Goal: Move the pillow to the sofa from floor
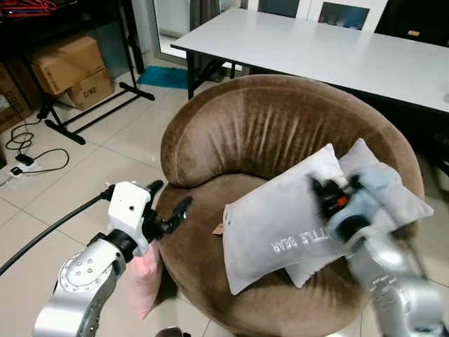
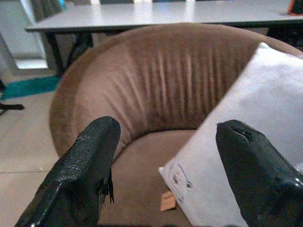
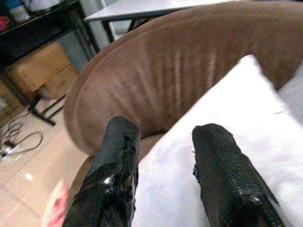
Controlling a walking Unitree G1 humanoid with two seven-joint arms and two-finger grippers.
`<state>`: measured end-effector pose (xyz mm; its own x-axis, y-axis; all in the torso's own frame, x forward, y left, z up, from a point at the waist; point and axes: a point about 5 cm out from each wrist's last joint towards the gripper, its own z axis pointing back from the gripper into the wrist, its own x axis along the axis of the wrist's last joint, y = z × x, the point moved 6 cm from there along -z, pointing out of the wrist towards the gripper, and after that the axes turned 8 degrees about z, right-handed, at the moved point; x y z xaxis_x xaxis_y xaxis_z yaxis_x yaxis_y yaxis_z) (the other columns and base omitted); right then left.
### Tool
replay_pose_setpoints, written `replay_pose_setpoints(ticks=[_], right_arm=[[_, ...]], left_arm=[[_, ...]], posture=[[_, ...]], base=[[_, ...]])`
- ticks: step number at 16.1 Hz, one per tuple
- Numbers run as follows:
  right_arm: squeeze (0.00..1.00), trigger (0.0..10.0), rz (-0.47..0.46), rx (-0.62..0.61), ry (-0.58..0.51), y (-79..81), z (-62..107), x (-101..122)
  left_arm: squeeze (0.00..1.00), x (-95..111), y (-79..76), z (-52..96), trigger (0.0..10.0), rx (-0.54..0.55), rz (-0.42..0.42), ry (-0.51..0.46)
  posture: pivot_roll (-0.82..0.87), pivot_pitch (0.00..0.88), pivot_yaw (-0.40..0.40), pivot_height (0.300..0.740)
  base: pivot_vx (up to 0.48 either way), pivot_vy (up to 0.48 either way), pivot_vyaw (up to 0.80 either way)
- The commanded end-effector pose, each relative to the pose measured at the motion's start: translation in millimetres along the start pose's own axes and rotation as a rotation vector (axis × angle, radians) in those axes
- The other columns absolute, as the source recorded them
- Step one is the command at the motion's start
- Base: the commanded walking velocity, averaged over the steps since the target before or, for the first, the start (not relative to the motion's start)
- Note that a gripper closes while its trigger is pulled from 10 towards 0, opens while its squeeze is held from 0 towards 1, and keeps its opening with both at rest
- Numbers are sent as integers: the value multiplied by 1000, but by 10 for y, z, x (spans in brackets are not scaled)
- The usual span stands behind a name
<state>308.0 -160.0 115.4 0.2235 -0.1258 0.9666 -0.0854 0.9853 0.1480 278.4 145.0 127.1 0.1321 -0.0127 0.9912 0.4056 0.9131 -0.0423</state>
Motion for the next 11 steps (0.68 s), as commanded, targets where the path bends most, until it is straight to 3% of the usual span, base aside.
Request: replay_pose_setpoints(ticks=[1, 4, 6, 11], right_arm=[[0, 10000, 54, -96, -64, -80, -15, 139], [0, 10000, 102, -39, -29, 36, -58, 81], [0, 10000, 36, 3, -29, 97, -62, 67], [0, 10000, 50, 8, -26, 144, -117, 51]], left_arm=[[0, -11, 55, 7, 10000, 53, -37, -7], [0, -21, 71, -27, 10000, 87, -70, -11], [0, -21, 82, -37, 10000, 98, -77, -13], [0, -9, 95, -61, 10000, 108, -100, -18]], posture=[[25, 0, -33, 740], [25, 0, -39, 740], [31, 0, -46, 740], [37, 0, -44, 740]], base=[[0, 330, 0], [0, 389, 0], [0, 386, 0], [0, 387, 0]])
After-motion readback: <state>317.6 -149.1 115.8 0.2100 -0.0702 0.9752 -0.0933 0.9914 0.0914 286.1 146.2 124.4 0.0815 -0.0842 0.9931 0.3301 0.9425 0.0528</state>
